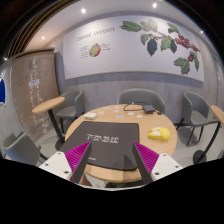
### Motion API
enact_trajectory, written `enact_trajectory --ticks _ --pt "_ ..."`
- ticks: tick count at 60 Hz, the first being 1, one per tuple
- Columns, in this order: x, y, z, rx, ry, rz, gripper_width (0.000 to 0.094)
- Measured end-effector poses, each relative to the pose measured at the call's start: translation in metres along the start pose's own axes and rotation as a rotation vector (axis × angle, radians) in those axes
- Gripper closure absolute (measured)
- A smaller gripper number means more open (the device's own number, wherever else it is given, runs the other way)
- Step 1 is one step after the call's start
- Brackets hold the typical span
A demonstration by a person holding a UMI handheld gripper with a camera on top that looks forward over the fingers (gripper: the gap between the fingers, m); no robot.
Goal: Arrange mouse
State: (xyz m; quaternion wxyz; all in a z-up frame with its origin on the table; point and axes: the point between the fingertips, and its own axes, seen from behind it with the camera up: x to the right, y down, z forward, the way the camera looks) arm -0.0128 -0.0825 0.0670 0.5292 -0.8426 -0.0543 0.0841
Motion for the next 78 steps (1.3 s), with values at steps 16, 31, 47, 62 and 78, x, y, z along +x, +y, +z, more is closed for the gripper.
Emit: enact_trajectory --ticks 16,31,47,62,78 --pt "0.167 0.019 0.015 -0.049 0.269 0.011 0.0082" --pt "0.234 0.029 0.079 -0.105 0.298 -0.013 0.0080" --pt "0.265 -0.006 0.139 -0.118 0.268 -0.100 0.0090" --pt "0.271 -0.015 0.172 -0.094 0.206 -0.050 0.0487" --pt "0.231 -0.050 0.113 0.004 0.281 0.031 0.0563"
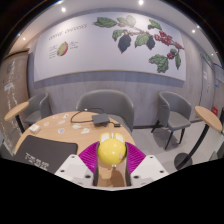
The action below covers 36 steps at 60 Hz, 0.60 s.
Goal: Arrange mouse
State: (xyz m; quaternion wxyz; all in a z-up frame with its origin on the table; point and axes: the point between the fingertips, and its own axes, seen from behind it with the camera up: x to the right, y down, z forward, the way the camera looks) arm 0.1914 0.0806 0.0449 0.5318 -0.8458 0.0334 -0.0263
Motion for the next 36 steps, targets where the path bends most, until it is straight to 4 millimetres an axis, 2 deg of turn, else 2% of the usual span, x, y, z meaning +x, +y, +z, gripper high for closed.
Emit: enact_trajectory --ticks 1,5,10,11,14,17,19,21,22,25,26,27,32,34,36 --pt "-0.007 -0.009 -0.010 0.019 -0.007 0.010 0.0562" --pt "-0.058 -0.040 -0.049 0.100 -0.050 0.032 0.0562" --pt "-0.128 -0.058 -0.090 0.154 -0.092 0.016 0.0560" --pt "-0.138 -0.056 -0.085 0.154 -0.099 0.014 0.0558" --pt "-0.180 -0.044 -0.093 0.147 -0.135 0.020 0.0558" --pt "-0.207 -0.023 -0.087 0.111 -0.138 0.014 0.0558" --pt "-0.221 -0.009 -0.080 0.079 -0.115 0.007 0.0558" --pt "-0.223 0.002 -0.068 0.041 -0.091 -0.010 0.0557" --pt "-0.231 0.022 -0.063 0.030 -0.080 -0.018 0.0559" --pt "-0.236 0.043 -0.053 -0.019 -0.049 -0.047 0.0557" --pt "-0.237 0.058 -0.052 -0.025 -0.046 -0.054 0.0557" --pt "-0.242 0.055 -0.054 -0.039 -0.040 -0.057 0.0558" --pt "-0.252 0.084 -0.044 -0.106 -0.052 -0.043 0.0555" --pt "-0.249 0.076 -0.043 -0.061 -0.045 -0.047 0.0555" --pt "-0.246 0.081 -0.044 -0.072 -0.030 -0.065 0.0531"
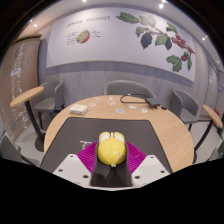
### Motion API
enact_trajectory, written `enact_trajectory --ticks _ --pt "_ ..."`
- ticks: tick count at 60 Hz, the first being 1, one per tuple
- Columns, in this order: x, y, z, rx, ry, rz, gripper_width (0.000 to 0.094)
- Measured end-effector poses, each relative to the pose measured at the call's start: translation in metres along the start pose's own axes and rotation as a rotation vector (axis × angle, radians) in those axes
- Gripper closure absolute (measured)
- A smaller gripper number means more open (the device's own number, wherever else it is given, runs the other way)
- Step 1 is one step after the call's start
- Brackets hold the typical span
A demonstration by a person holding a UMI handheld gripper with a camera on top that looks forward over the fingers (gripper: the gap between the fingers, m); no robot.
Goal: Arrange mouse
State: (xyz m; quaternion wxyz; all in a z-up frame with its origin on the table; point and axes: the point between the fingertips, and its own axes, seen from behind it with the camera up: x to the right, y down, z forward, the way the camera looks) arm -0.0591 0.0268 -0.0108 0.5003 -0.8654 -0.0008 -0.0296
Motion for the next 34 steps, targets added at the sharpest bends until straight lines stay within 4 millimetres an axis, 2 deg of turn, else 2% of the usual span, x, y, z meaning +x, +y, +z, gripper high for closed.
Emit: enact_trajectory --ticks 7,9,13,15,26,30,34 --pt "-0.005 0.001 -0.003 -0.049 -0.067 -0.045 0.0408" --pt "-0.011 0.003 -0.007 -0.071 -0.124 -0.055 0.0323" --pt "-0.020 0.001 -0.022 -0.089 -0.227 -0.055 0.0086" --pt "-0.016 -0.001 -0.034 -0.077 -0.265 -0.055 0.0065" --pt "0.035 0.014 -0.095 -0.070 -0.333 -0.074 0.0071" --pt "0.067 0.018 -0.108 -0.072 -0.311 -0.077 0.0074" --pt "0.106 0.020 -0.112 -0.064 -0.267 -0.075 0.0076"
